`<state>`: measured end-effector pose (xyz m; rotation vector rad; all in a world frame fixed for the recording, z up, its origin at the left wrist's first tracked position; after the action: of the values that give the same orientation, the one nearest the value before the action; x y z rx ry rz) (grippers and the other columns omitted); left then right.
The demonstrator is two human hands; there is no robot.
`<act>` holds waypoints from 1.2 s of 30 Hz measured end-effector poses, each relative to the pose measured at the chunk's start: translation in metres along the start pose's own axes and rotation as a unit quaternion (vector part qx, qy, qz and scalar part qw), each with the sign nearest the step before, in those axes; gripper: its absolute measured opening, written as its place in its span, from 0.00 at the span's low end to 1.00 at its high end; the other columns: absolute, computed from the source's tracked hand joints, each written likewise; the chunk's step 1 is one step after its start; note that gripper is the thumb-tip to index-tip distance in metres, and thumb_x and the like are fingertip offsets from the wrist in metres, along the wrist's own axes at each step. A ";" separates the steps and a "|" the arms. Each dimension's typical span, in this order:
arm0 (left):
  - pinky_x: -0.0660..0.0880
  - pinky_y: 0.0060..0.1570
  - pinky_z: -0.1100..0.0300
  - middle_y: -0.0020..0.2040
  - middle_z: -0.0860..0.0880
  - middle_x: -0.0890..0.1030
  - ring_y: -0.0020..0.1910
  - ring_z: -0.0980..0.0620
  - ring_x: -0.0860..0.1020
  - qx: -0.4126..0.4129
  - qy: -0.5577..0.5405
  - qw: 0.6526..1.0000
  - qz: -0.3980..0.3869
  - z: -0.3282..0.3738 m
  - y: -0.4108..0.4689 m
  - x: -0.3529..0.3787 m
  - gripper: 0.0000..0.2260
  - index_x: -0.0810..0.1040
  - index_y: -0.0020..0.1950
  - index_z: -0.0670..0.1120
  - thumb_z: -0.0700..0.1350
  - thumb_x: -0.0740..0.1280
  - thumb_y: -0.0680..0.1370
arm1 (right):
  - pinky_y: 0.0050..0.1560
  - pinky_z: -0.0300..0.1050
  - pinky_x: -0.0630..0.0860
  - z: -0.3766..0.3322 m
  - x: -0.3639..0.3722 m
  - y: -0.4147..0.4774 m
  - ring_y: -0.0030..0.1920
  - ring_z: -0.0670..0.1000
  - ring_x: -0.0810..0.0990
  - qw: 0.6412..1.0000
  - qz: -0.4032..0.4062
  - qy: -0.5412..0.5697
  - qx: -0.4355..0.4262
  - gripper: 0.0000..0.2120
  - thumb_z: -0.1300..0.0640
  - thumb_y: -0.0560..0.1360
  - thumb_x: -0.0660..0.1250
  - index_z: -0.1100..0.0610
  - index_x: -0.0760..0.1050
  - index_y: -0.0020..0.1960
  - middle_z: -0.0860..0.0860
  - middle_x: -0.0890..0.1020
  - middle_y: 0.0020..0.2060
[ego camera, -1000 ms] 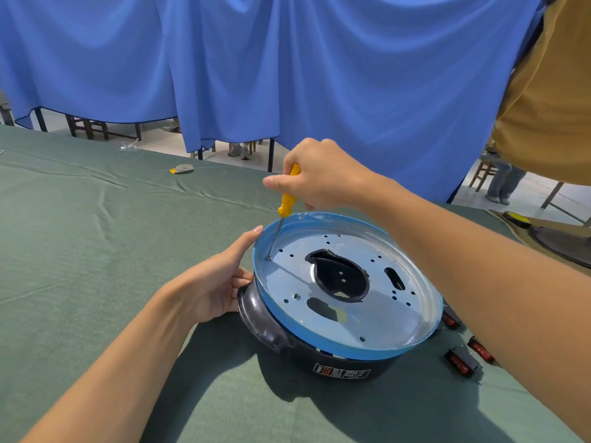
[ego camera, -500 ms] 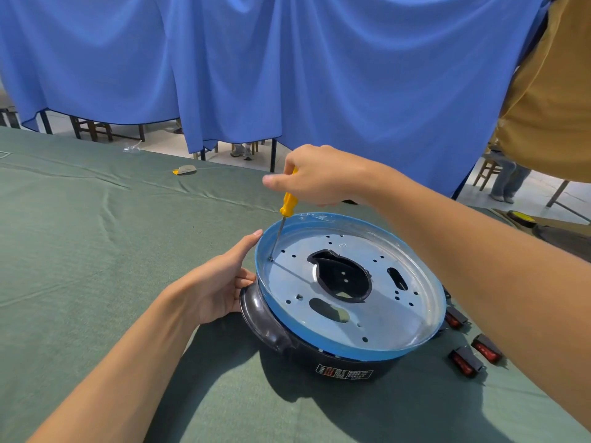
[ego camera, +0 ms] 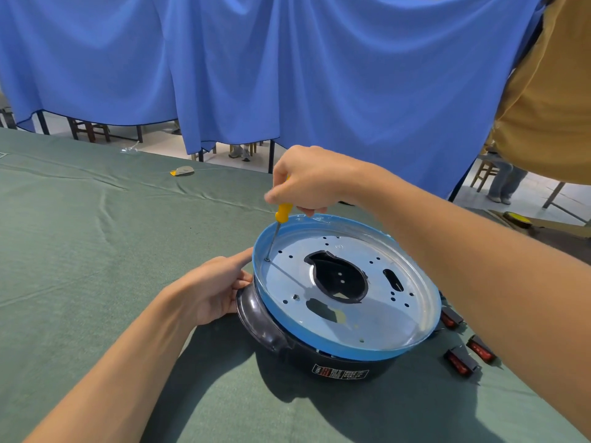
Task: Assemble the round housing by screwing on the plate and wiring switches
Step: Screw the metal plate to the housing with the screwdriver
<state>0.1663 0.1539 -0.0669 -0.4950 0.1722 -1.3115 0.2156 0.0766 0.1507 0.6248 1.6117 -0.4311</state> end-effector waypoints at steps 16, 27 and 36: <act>0.76 0.47 0.51 0.52 0.36 0.78 0.49 0.41 0.74 0.002 -0.004 1.000 0.016 0.001 -0.003 0.000 0.36 0.78 0.63 0.31 0.60 0.73 0.68 | 0.31 0.39 0.67 -0.020 -0.004 -0.013 0.39 0.45 0.78 0.993 -0.040 -0.095 -0.055 0.03 0.51 0.73 0.71 0.49 0.79 0.43 0.47 0.81 0.42; 0.75 0.42 0.54 0.51 0.37 0.76 0.43 0.43 0.73 0.017 -0.012 1.000 0.012 0.005 -0.007 0.000 0.40 0.78 0.61 0.30 0.60 0.73 0.62 | 0.23 0.34 0.73 -0.027 -0.004 -0.002 0.24 0.45 0.80 0.996 -0.016 -0.061 -0.068 0.14 0.48 0.74 0.68 0.58 0.80 0.38 0.50 0.82 0.24; 0.80 0.40 0.53 0.50 0.38 0.78 0.43 0.41 0.77 0.007 0.011 1.000 0.003 0.004 -0.007 0.000 0.45 0.77 0.62 0.30 0.67 0.72 0.62 | 0.23 0.35 0.69 -0.022 -0.002 0.002 0.32 0.50 0.83 0.996 -0.028 -0.076 -0.038 0.15 0.47 0.74 0.67 0.58 0.80 0.49 0.54 0.84 0.39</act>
<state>0.1612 0.1537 -0.0605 -0.4680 0.1814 -1.3118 0.1997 0.0910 0.1563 0.4791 1.4952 -0.4454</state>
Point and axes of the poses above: each hand's wrist, its own y-axis towards the middle knuckle, its own x-axis out of the palm, z = x × y, the point moved 10 cm from there along y, towards the middle knuckle
